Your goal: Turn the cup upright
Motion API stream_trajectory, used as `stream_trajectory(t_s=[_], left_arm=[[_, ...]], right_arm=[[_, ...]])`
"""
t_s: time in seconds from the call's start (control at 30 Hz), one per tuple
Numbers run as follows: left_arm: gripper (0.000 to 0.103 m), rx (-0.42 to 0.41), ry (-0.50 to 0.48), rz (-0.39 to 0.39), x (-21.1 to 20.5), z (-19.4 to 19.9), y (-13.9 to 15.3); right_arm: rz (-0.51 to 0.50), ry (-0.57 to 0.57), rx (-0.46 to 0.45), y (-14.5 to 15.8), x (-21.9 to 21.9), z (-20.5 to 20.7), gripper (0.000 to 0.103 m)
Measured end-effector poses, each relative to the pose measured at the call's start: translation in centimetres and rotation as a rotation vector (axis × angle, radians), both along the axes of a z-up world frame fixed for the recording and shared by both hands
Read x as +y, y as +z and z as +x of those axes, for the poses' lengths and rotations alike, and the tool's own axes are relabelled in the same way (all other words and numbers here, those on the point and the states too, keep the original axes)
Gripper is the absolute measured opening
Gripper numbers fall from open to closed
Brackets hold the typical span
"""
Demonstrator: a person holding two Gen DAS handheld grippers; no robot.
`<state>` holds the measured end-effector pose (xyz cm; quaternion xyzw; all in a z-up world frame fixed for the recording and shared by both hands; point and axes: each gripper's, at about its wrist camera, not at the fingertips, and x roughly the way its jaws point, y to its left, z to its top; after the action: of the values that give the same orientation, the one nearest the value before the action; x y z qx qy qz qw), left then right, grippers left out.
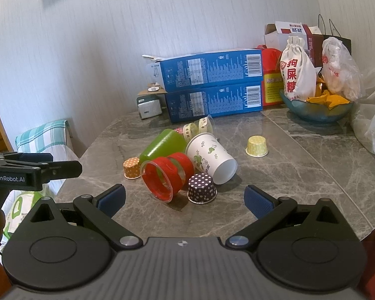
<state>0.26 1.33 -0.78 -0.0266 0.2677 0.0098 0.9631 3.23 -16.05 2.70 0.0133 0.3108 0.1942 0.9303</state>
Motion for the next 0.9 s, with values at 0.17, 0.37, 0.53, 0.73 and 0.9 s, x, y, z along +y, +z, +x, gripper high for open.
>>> stream_trajectory(t_s=[0.17,0.37,0.53,0.73,0.9], left_arm=[[0.102,-0.001,0.0,0.0,-0.03,-0.04,0.04],[0.102,0.002,0.003,0.0,-0.15,-0.03,0.1],[0.102,0.006,0.005,-0.001,-0.14,-0.03,0.08],[0.102,0.005,0.004,-0.002,-0.1,-0.04,0.06],[0.102,0.004,0.005,-0.004,-0.1,-0.05,0.03]], right_arm=[[0.0,0.001,0.001,0.02,-0.01,0.0,0.102],[-0.003,0.001,0.002,0.09,-0.02,0.0,0.102],[-0.004,0.001,0.003,0.11,0.0,0.01,0.102],[-0.003,0.0,0.002,0.13,-0.02,0.0,0.102],[-0.004,0.001,0.003,0.15,0.02,0.01,0.102]])
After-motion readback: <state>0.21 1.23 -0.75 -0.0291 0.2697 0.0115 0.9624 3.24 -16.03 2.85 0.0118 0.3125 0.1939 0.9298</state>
